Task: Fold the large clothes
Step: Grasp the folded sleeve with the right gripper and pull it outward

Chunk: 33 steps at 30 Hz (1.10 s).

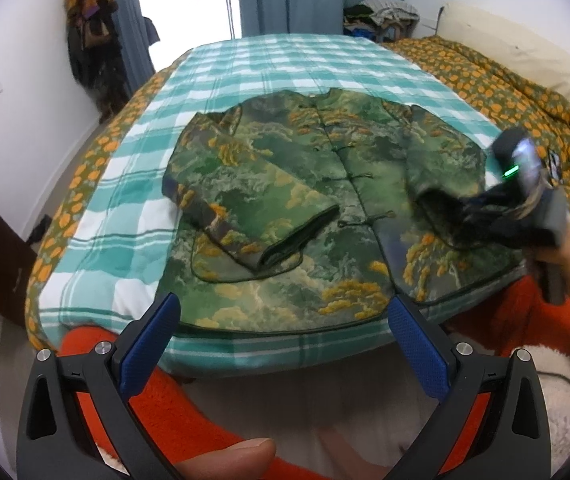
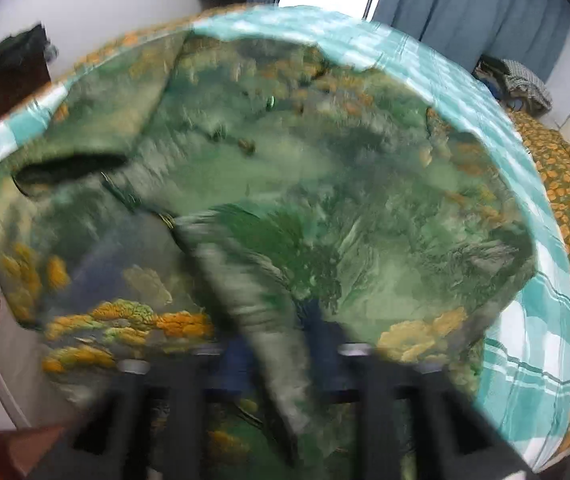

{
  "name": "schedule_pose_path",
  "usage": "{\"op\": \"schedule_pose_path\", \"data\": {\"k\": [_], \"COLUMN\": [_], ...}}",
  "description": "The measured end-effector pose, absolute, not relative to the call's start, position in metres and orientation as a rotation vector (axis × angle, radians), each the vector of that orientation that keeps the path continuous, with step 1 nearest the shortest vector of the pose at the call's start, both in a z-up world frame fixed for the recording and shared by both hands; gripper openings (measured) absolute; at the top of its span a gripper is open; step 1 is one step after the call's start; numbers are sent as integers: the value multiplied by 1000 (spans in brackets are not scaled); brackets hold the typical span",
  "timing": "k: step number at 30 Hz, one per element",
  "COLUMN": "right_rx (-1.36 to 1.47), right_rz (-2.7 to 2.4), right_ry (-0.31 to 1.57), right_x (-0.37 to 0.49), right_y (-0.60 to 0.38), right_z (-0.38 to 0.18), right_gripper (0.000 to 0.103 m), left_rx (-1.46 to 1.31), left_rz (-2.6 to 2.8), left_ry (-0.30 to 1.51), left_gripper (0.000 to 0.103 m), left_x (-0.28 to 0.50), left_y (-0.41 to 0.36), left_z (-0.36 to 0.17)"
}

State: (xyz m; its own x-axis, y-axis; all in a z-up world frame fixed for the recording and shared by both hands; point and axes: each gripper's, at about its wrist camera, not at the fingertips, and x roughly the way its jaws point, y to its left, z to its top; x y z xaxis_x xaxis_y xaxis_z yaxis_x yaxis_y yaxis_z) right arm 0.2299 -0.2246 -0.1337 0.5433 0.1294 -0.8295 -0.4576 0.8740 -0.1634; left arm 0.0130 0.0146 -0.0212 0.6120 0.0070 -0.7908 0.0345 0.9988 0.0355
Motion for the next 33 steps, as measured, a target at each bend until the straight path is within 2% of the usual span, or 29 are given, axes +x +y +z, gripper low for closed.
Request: {"op": "schedule_pose_path", "data": {"k": [4,10,12,13,14,18,26,33], "right_rx": [-249,-171,-233,-282,-304,-148,-9,-29], "right_rz": [280,-131,-338,-453,-527,-461,-64,73], "right_ry": [805,619,590,585,593,657,779,833], "right_x": [222,241,251,255,256,224,143,119], "right_y": [-266,-400,-439,-455,-467,-467,-334,-270], "right_z": [-66,19,24,22,19,3,-77,-104], "right_gripper": [11,12,36,57,59,59,59,59], "left_rx": [99,135,122,124,131,195,289,412], "left_rz": [-6,22,33,46,59,96,-55,-273], "left_ry": [900,882,891,890,884,889,916,935], "left_gripper": [103,103,103,103,103,103,103,103], "left_x": [22,42,52,58,62,81,114,127], "left_y": [13,25,34,39,43,59,47,17], "left_z": [-22,-24,-25,-26,-27,-35,-52,-69]}}
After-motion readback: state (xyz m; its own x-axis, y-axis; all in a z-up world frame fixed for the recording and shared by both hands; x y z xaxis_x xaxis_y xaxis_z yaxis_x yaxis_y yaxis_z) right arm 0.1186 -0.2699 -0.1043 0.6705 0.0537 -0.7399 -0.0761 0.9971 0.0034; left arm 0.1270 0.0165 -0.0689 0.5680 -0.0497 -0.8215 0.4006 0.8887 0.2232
